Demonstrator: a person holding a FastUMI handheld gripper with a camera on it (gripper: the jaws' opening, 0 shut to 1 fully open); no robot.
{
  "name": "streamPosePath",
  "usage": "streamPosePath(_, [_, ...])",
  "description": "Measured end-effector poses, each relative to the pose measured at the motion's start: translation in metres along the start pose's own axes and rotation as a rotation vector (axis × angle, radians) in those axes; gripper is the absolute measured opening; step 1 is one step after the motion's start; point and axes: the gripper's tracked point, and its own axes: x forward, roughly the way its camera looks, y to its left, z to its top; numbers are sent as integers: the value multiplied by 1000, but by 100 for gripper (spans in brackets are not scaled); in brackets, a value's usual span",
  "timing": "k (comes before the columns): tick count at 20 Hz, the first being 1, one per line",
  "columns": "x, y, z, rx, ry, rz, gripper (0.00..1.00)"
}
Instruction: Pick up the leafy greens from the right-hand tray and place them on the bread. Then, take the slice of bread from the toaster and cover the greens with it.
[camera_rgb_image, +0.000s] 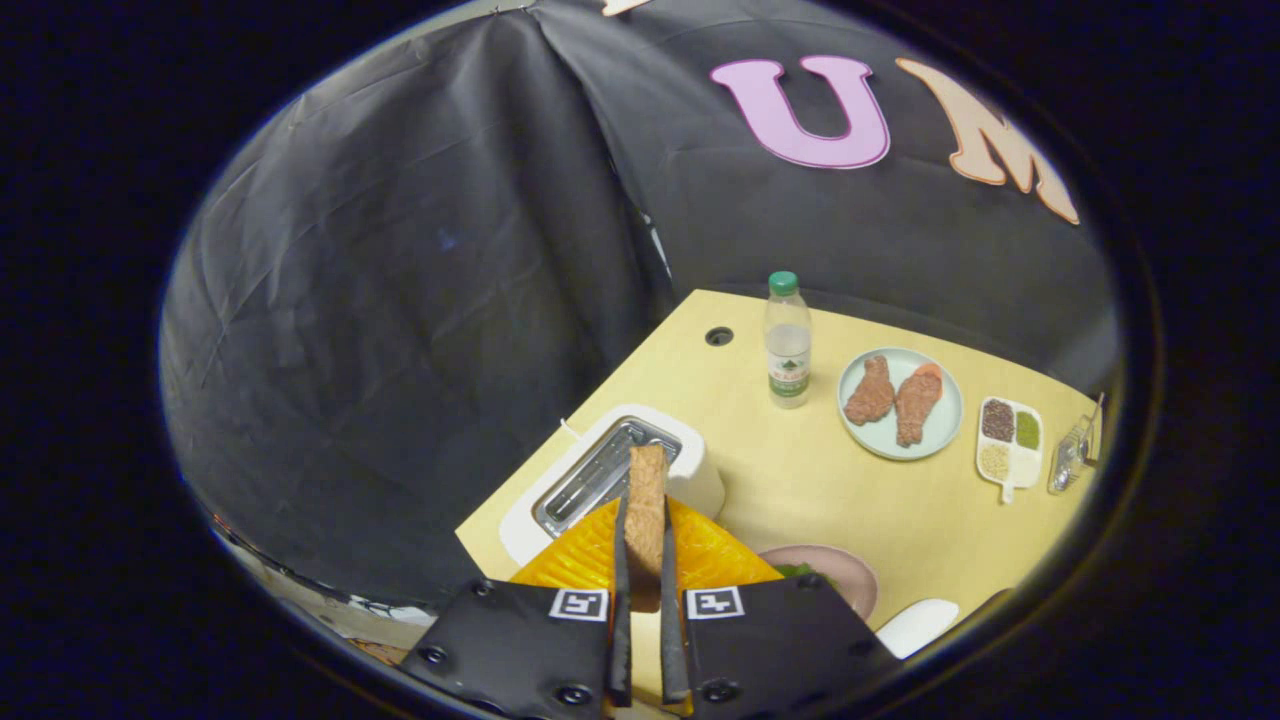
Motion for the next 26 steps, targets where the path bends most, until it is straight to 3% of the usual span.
streamPosePath(13, [10, -79, -94, 211, 39, -27, 15])
streamPosePath(21, [27, -109, -128, 337, 42, 7, 15])
streamPosePath(26, [25, -133, -161, 372, 93, -52, 15])
